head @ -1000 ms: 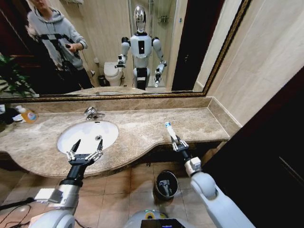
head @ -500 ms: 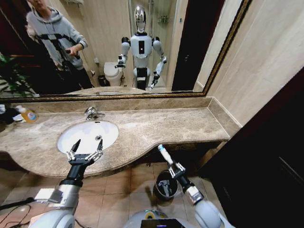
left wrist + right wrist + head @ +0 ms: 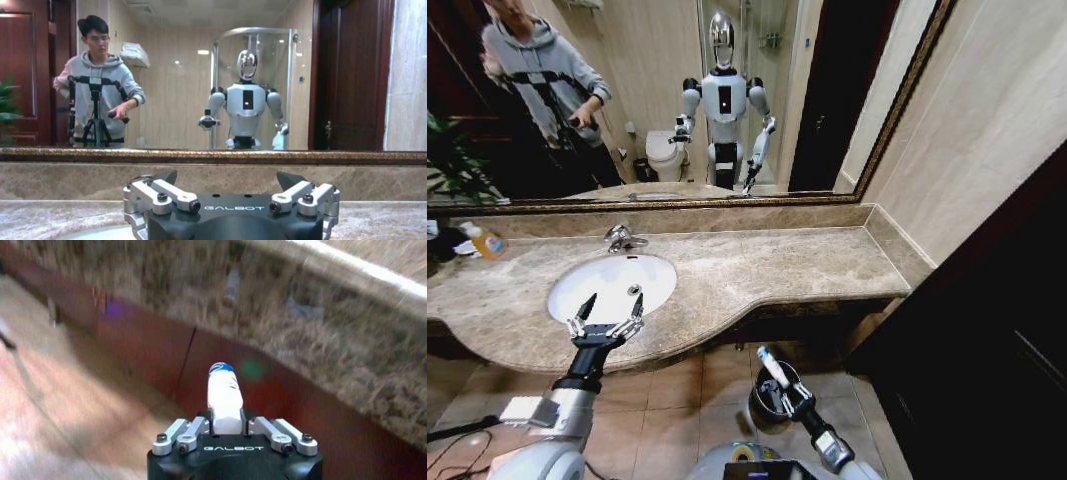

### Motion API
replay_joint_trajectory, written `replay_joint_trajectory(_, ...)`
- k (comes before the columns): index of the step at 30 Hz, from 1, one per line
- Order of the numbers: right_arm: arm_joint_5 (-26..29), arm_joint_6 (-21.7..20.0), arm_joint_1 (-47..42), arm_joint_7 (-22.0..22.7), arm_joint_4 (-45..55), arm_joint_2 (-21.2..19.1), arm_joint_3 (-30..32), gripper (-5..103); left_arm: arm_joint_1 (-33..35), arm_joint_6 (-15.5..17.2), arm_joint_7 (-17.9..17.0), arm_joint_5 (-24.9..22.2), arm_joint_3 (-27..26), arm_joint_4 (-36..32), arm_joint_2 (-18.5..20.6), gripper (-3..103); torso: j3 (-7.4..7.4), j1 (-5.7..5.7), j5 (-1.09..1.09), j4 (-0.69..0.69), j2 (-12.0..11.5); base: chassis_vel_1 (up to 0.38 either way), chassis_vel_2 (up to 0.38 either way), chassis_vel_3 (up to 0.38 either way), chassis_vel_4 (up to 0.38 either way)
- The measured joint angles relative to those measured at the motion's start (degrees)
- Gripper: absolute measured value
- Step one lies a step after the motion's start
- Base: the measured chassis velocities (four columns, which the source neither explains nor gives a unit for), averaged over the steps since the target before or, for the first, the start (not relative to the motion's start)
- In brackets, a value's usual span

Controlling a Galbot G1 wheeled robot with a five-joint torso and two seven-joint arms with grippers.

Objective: Pick up the trash from the sink and place it in the trash bin.

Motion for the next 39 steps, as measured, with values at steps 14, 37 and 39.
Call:
replay_joint_trajectory(14,-8.6,-0.8,10.8,-11.3,-21.0,3.0,-0.1,25,0.0,0.0,0.0,0.0,0.0,0.0,0.0,100,0.0,0.0,0.0,0.0,0.0,0.0,0.0,0.0,0.0)
replay_joint_trajectory(37,-15.1,-0.6,25.0,-14.4,-41.3,8.5,1.7,22,0.0,0.0,0.0,0.0,0.0,0.0,0.0,100,0.0,0.01,0.0,0.01,0.0,0.0,0.0,0.0,0.0)
replay_joint_trajectory(39,-15.0,-0.6,25.4,-14.1,-41.8,8.8,1.8,32,0.0,0.0,0.0,0.0,0.0,0.0,0.0,100,0.0,0.0,0.01,0.01,0.0,0.0,0.0,0.0,0.0)
